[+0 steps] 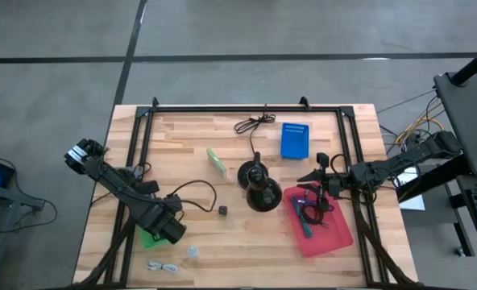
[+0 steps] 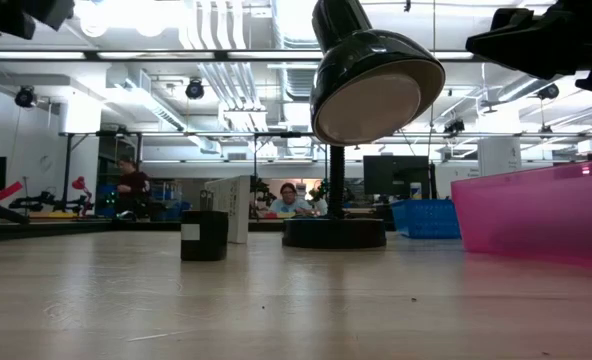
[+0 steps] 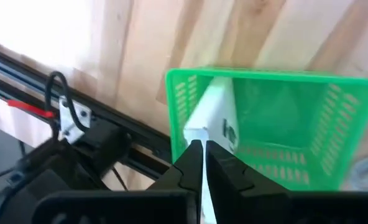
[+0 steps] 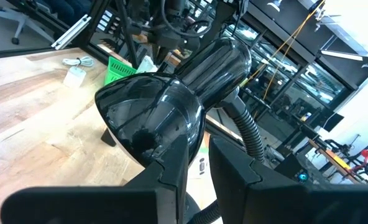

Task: Pick and place items into bin
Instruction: Put the bottom white card reader box into the green bin

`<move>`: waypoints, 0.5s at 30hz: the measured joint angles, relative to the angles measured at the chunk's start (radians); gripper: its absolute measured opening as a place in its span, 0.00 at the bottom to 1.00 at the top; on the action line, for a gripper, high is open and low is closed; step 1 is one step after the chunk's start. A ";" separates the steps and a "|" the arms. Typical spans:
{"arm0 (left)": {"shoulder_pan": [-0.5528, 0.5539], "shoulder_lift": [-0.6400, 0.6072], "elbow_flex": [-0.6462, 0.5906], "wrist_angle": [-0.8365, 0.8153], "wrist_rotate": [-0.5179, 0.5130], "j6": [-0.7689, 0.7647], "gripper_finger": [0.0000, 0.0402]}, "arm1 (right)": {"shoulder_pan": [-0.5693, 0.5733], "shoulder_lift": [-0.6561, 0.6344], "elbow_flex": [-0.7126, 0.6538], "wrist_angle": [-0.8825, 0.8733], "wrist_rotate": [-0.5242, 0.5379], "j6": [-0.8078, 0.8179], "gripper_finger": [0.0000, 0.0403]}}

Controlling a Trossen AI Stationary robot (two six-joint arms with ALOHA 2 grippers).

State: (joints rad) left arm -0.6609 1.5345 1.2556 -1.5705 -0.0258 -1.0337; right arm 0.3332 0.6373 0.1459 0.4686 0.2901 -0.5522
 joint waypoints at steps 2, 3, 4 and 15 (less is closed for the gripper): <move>0.000 0.000 -0.024 -0.001 -0.013 0.002 0.00 | 0.000 0.000 0.000 0.000 0.000 0.000 0.13; 0.000 0.000 -0.033 -0.002 -0.017 0.002 0.00 | 0.000 0.000 0.000 0.000 0.000 0.000 0.13; 0.000 0.000 -0.040 -0.002 -0.021 0.003 0.00 | 0.000 0.000 0.000 0.000 0.000 0.000 0.13; 0.000 -0.001 -0.073 -0.010 -0.039 -0.001 0.00 | 0.000 0.000 0.000 0.000 0.000 -0.001 0.13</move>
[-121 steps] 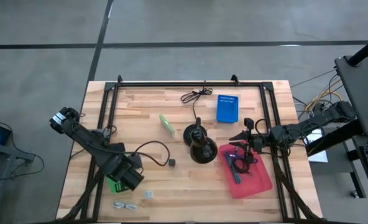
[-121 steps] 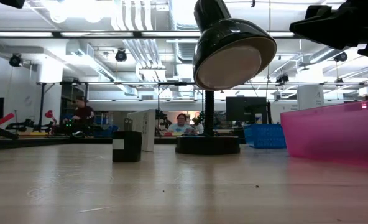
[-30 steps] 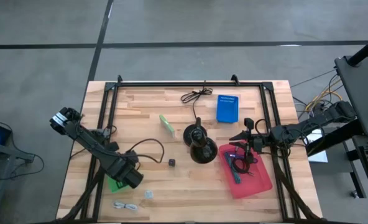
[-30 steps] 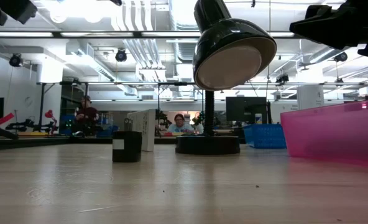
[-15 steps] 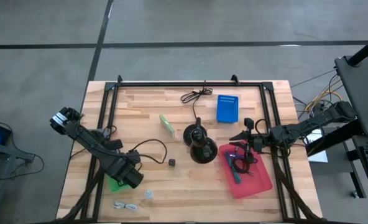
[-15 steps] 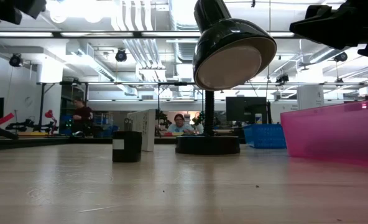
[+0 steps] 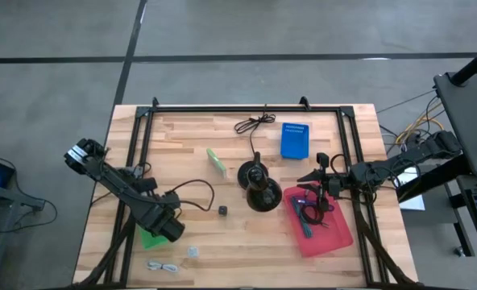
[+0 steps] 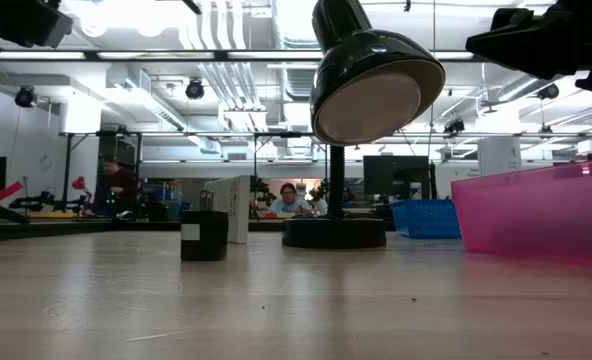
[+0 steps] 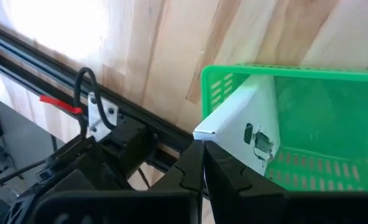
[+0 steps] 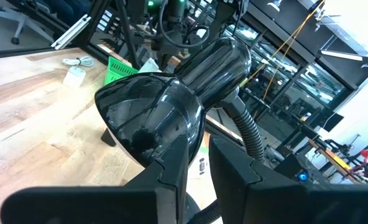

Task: Pick and place items into bin
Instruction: Put the bottom white card reader box into the green bin, then put the white card reader box into the green bin

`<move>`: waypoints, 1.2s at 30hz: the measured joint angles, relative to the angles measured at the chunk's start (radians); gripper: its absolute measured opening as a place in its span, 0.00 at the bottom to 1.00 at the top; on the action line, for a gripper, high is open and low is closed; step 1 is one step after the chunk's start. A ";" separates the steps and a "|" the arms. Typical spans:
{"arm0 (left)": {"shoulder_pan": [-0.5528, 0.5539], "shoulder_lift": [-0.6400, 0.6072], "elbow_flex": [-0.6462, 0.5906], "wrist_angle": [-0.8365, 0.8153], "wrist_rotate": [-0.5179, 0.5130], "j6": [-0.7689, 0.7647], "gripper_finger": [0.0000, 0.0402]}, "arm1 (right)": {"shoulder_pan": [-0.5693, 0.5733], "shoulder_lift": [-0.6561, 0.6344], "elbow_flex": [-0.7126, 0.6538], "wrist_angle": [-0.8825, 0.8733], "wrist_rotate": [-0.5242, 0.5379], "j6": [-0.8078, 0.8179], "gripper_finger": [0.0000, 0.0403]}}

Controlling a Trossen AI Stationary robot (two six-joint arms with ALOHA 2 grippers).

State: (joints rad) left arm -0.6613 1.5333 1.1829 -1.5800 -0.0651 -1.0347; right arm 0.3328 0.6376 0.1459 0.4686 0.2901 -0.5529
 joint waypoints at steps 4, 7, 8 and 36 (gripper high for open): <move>0.000 0.000 0.015 0.010 0.007 -0.006 0.00 | 0.000 0.000 0.000 0.000 0.000 0.000 0.13; 0.000 0.000 0.031 0.018 0.028 -0.014 0.00 | 0.000 0.000 0.000 0.000 0.000 0.000 0.13; 0.000 0.000 0.035 0.021 0.039 -0.031 0.00 | 0.000 0.000 0.000 0.000 0.000 0.000 0.13; 0.010 0.002 0.095 0.079 -0.007 -0.059 0.00 | 0.000 0.000 0.000 0.000 0.000 0.000 0.13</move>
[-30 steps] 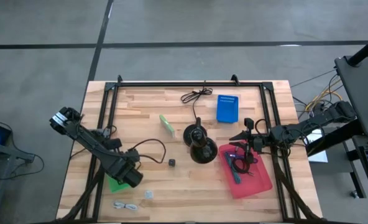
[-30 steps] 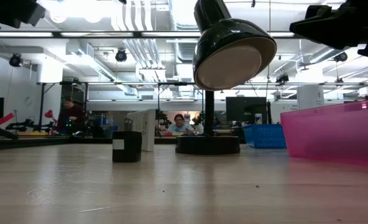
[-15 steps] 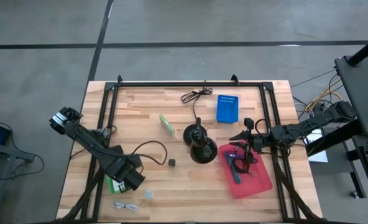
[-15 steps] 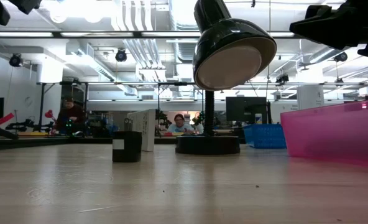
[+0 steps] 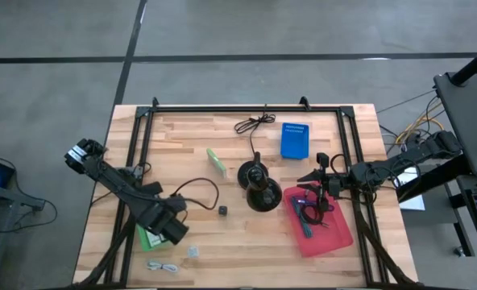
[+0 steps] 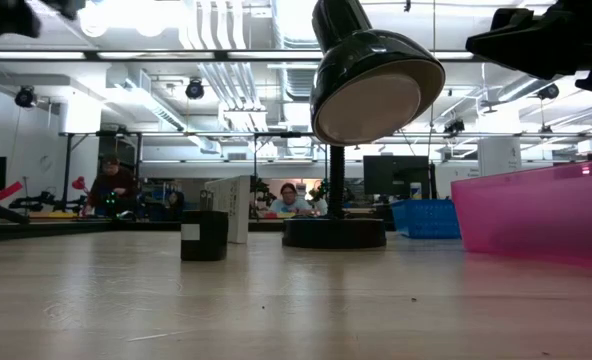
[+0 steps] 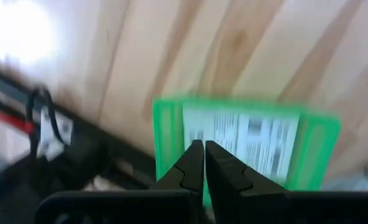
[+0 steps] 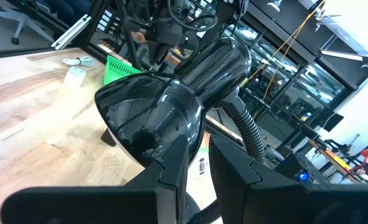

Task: Pick and place items into bin
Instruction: Put the white card reader box into the green bin

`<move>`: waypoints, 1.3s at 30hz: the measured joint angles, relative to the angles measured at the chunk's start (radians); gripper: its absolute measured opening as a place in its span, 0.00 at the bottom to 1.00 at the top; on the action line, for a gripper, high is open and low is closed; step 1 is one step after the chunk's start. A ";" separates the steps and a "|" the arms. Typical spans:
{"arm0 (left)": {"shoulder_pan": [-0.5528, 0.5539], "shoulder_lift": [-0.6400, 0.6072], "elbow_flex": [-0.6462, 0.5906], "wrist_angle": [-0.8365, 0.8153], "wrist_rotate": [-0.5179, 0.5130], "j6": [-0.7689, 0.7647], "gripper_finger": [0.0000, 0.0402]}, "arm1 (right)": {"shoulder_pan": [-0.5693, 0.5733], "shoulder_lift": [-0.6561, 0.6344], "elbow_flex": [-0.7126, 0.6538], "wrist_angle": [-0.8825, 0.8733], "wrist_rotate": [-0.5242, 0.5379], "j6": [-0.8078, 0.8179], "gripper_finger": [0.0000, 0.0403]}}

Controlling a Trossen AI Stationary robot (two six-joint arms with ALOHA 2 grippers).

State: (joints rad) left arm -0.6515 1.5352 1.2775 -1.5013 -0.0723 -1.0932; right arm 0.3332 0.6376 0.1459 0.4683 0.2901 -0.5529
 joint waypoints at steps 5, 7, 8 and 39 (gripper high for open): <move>0.007 0.000 -0.005 0.113 -0.232 0.001 0.00 | 0.000 0.000 0.000 0.000 0.000 0.000 0.13; 0.016 0.000 -0.007 0.181 -0.319 0.042 0.00 | 0.000 0.000 0.000 0.000 0.000 0.001 0.13; 0.025 0.000 -0.008 0.213 -0.351 0.091 0.00 | 0.000 0.000 0.000 0.000 0.000 0.001 0.13; 0.668 -0.001 -0.003 0.559 -0.334 1.224 0.53 | 0.000 0.000 0.000 -0.019 0.000 0.003 0.13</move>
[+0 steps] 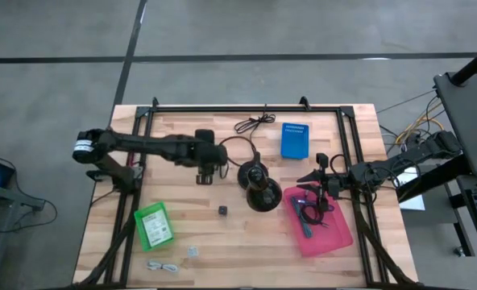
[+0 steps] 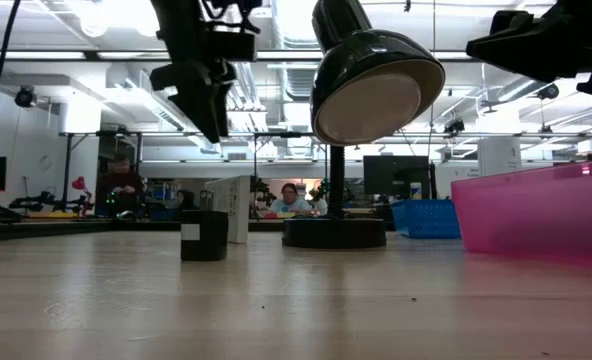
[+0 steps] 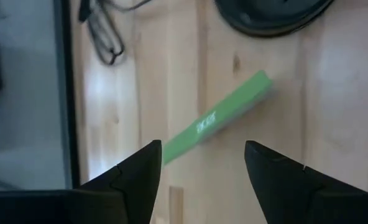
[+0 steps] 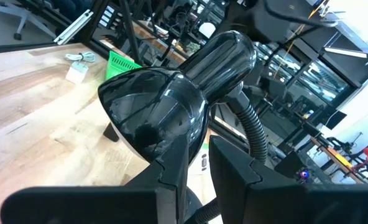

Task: Pick and place items into bin
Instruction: Put the white card reader box into the green bin

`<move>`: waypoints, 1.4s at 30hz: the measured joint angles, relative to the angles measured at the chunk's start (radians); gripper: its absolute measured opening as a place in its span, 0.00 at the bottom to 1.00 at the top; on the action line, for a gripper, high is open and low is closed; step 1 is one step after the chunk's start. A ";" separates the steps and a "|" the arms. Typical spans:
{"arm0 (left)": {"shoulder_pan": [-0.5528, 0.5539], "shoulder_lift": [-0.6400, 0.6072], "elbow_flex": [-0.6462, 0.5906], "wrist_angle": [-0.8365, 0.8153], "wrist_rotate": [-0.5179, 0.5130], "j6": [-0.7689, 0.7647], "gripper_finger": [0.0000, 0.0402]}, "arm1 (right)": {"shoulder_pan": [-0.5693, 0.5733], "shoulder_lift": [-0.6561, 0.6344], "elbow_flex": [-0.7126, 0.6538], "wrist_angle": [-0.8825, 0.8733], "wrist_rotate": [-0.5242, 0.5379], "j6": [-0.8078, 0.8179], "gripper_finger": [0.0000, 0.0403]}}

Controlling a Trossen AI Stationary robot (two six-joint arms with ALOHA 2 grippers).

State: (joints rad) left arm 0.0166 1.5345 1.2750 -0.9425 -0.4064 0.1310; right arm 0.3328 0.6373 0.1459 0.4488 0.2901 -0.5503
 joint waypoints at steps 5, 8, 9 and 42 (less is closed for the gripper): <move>0.057 0.000 -0.010 0.018 0.062 0.141 0.53 | 0.000 0.000 0.000 0.000 0.000 -0.003 0.13; 0.079 0.000 -0.020 0.022 0.093 0.181 0.53 | 0.000 0.000 0.000 -0.002 0.000 -0.005 0.13; 0.084 0.000 -0.023 0.027 0.113 0.190 0.53 | 0.000 0.000 0.000 -0.003 0.000 -0.008 0.13; 0.110 0.196 -0.016 0.115 0.176 0.435 0.53 | 0.001 0.000 0.000 -0.005 0.000 -0.090 0.13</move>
State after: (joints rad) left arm 0.1261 1.7301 1.2595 -0.8275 -0.2301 0.5664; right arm 0.3337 0.6376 0.1459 0.4441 0.2901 -0.6399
